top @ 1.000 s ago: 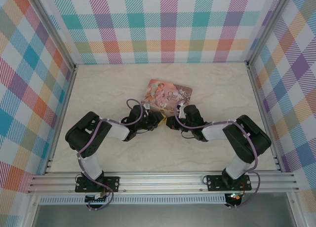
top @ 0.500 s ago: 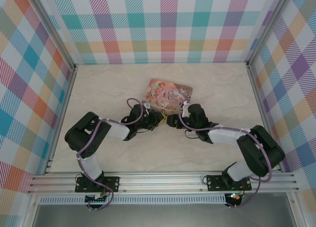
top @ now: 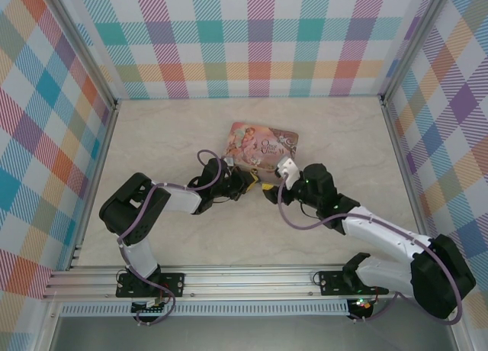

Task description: Unlock a padlock with a key

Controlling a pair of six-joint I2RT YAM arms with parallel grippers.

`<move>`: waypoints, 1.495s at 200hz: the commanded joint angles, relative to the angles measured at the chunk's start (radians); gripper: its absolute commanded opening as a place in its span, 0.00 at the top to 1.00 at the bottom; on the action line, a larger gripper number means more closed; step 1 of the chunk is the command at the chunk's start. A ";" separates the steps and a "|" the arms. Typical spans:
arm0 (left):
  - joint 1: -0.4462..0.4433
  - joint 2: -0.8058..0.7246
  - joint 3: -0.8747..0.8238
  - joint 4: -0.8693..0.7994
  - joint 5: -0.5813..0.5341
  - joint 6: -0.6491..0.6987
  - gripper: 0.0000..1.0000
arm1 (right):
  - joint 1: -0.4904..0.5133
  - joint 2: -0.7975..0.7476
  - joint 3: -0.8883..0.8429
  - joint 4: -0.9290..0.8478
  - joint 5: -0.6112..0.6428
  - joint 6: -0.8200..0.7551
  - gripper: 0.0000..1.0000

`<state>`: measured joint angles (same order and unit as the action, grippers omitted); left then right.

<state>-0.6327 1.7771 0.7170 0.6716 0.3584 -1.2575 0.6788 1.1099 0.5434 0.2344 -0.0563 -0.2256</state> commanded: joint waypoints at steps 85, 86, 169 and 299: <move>-0.006 -0.066 0.027 0.031 0.021 -0.085 1.00 | 0.134 0.265 -0.008 0.208 0.402 -0.564 0.48; -0.007 -0.066 0.026 0.031 0.021 -0.084 1.00 | 0.135 0.269 -0.007 0.209 0.402 -0.564 0.48; -0.007 -0.073 0.017 0.031 0.016 -0.087 1.00 | 0.156 0.432 0.045 0.314 0.378 -0.531 0.63; -0.007 -0.071 0.003 0.042 0.019 -0.097 1.00 | 0.156 0.498 0.078 0.355 0.392 -0.478 0.87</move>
<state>-0.6323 1.7451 0.7170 0.6537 0.3527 -1.3468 0.8265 1.5906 0.5930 0.5507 0.3340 -0.7425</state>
